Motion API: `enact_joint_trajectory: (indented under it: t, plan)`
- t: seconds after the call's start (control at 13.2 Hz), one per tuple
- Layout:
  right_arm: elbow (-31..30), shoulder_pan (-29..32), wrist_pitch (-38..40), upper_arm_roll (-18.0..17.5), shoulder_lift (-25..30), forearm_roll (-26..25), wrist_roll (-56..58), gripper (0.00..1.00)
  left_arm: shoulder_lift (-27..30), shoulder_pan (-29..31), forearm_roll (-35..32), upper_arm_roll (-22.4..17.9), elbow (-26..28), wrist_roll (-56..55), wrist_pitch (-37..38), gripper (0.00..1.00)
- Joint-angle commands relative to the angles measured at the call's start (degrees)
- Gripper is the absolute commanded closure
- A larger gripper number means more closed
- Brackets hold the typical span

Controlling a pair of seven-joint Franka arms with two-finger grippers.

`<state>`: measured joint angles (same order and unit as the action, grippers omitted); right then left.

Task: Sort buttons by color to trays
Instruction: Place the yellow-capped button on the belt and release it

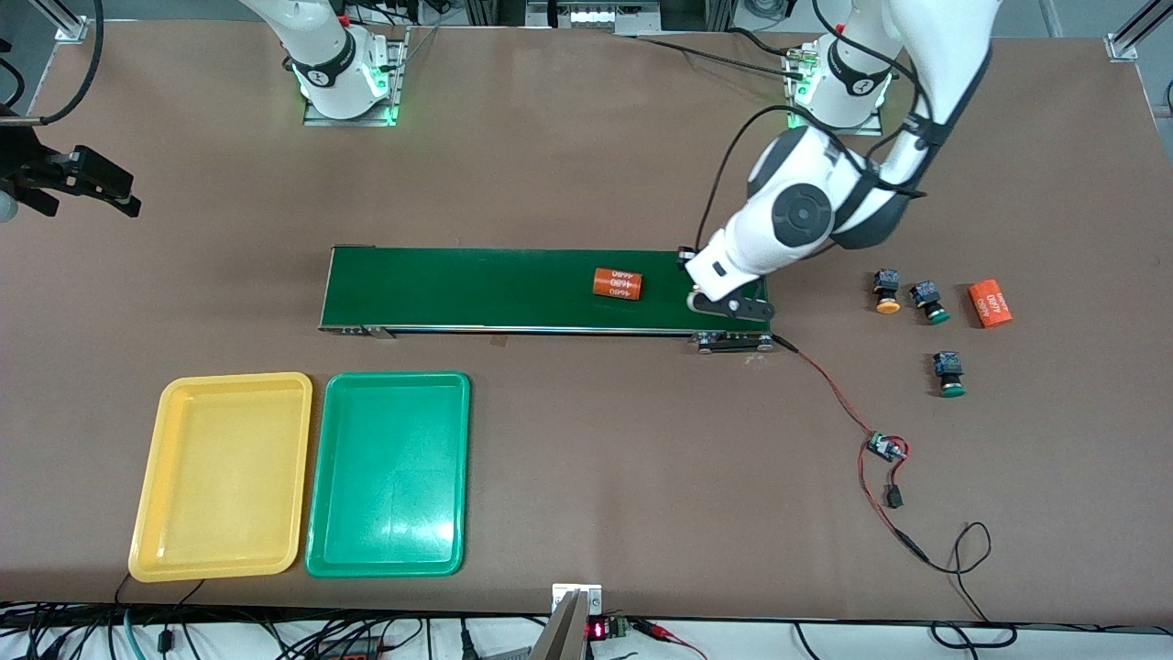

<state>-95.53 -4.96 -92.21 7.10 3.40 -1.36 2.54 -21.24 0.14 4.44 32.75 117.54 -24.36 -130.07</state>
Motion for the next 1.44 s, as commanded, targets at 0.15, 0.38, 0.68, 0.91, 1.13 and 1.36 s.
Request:
enact_joint_trajectory:
  t: [0.15, 0.38, 0.68, 0.91, 1.13, 1.36]
  plan:
    - [-0.5, 0.0, -0.4, 0.1, 0.7, 0.6, -0.1, 0.0, -0.8, 0.0, 0.6, 0.1, 4.9, -0.8, -10.7, 0.63]
    - [-0.5, 0.0, -0.4, 0.1, 0.7, 0.6, -0.1, 0.0, 0.8, 0.7, 0.7, 0.1, 4.4, -1.0, -9.9, 0.0]
    - [-0.5, 0.0, -0.3, 0.1, 0.7, 0.6, -0.1, 0.0, 6.6, 1.4, 0.9, -0.8, -1.6, -5.3, 2.2, 0.0]
    - [-0.5, 0.0, -0.4, 0.1, 0.7, 0.6, -0.1, 0.0, 8.0, 1.7, 0.0, -9.9, -6.9, -4.6, 18.3, 0.0]
    - [-0.5, 0.0, -0.4, 0.1, 0.7, 0.6, -0.1, 0.0, 8.0, 1.8, -0.7, -18.7, -5.2, -1.1, 21.4, 0.0]
    - [-0.5, 0.0, -0.4, 0.1, 0.7, 0.6, -0.1, 0.0, 8.0, 1.8, -6.3, -23.7, -2.2, 12.8, 21.8, 0.0]
